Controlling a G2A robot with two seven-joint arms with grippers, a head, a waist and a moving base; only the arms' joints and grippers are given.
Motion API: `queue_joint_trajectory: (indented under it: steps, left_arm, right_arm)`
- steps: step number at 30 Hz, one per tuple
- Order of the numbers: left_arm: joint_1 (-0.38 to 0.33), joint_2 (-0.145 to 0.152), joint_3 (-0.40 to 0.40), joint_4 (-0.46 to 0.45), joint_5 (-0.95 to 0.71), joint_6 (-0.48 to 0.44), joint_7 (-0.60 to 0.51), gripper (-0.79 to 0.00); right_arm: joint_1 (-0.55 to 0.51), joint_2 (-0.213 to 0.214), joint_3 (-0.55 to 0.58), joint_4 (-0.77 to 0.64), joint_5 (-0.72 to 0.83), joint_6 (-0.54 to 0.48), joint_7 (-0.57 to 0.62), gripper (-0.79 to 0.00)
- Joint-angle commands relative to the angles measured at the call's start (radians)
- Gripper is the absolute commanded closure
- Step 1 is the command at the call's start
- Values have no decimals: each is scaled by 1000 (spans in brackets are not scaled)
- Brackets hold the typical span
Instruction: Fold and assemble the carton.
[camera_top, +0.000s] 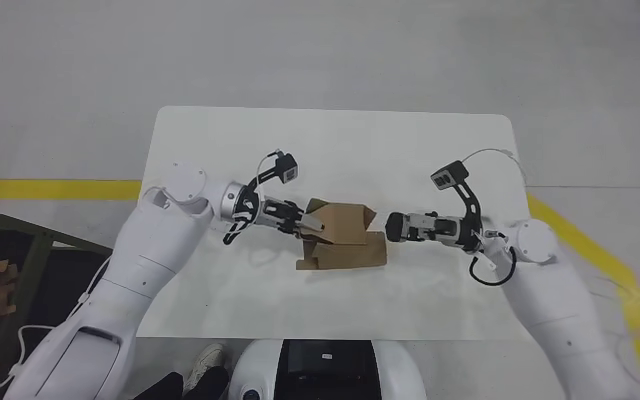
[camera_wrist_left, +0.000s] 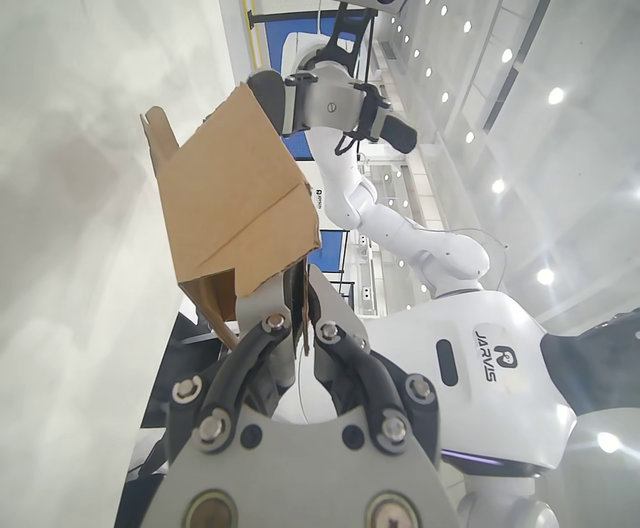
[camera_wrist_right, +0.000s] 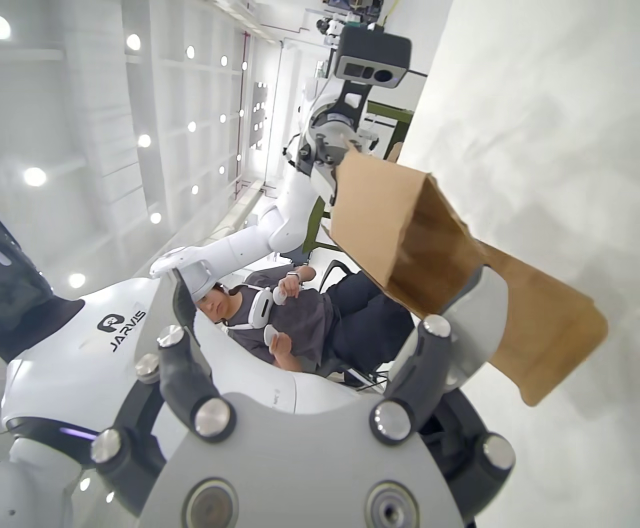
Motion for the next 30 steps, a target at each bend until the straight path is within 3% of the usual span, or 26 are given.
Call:
queue_joint_trajectory:
  steps: [1, 30]
  left_arm:
    - [2, 0, 0, -2, 0, 1, 0, 0]
    - [1, -11, 11, -23, -40, -2, -20, 0]
  right_arm:
    - [4, -4, -7, 6, 31, -7, 14, -785]
    - [71, -81, -166, 147, 242, 3, 82, -785]
